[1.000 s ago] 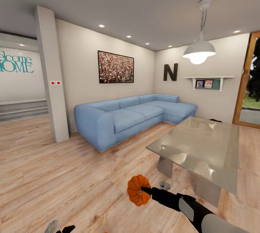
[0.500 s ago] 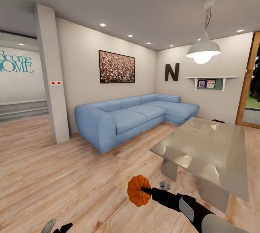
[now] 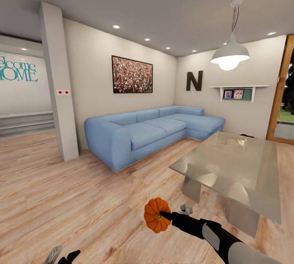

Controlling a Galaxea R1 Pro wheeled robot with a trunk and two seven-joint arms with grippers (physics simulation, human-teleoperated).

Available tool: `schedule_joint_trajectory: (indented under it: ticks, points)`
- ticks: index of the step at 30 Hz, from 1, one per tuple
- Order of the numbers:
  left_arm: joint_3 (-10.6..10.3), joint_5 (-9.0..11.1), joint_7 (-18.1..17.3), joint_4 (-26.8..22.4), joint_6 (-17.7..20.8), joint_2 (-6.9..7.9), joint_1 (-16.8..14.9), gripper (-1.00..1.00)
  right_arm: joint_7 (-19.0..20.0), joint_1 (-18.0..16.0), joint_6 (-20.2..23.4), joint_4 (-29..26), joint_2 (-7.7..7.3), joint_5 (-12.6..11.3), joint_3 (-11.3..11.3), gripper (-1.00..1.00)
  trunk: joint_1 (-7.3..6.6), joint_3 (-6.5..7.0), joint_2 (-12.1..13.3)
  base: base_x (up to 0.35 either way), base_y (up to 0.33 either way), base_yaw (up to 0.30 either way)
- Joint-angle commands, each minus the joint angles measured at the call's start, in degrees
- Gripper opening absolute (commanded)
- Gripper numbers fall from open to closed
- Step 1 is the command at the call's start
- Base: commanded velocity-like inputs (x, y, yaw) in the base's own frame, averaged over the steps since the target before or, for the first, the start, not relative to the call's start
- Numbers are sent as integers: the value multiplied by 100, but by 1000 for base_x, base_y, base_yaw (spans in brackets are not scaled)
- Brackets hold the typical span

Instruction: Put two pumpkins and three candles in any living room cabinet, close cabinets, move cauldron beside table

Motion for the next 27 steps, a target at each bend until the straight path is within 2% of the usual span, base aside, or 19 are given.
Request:
schedule_joint_trajectory:
  ticks: [1, 10, 15, 19, 23, 27]
  points:
    - [-4, 54, -2, -16, 21, 3, -10, 100, -1, -4, 49, -12, -5, -64, 18, -100, 21, -25, -45, 0, 0, 0]
    - [-3, 54, 2, -53, -240, -21, -100, 100, 122, -4, 23, -132, 7, -54, 32, -100, 219, -187, -406, 0, 0, 0]
    - [-4, 54, 3, -66, -312, -2, -174, 100, 289, -4, 90, -1039, -11, 51, 171, -100, 329, -277, -606, 0, 0, 0]
    - [-4, 54, 8, -64, -319, 18, -324, 100, 274, -4, 333, -1718, -9, 82, 213, -100, 417, -348, -766, 0, 0, 0]
    - [-1, 54, 18, -54, -340, 14, -377, 100, 258, -4, 415, -1930, -4, 88, 224, -100, 505, -420, -927, 0, 0, 0]
    - [-3, 54, 20, -15, -594, -13, -385, 100, 270, -4, 390, -1958, 1, 90, 225, -100, 593, -492, -1087, 0, 0, 0]
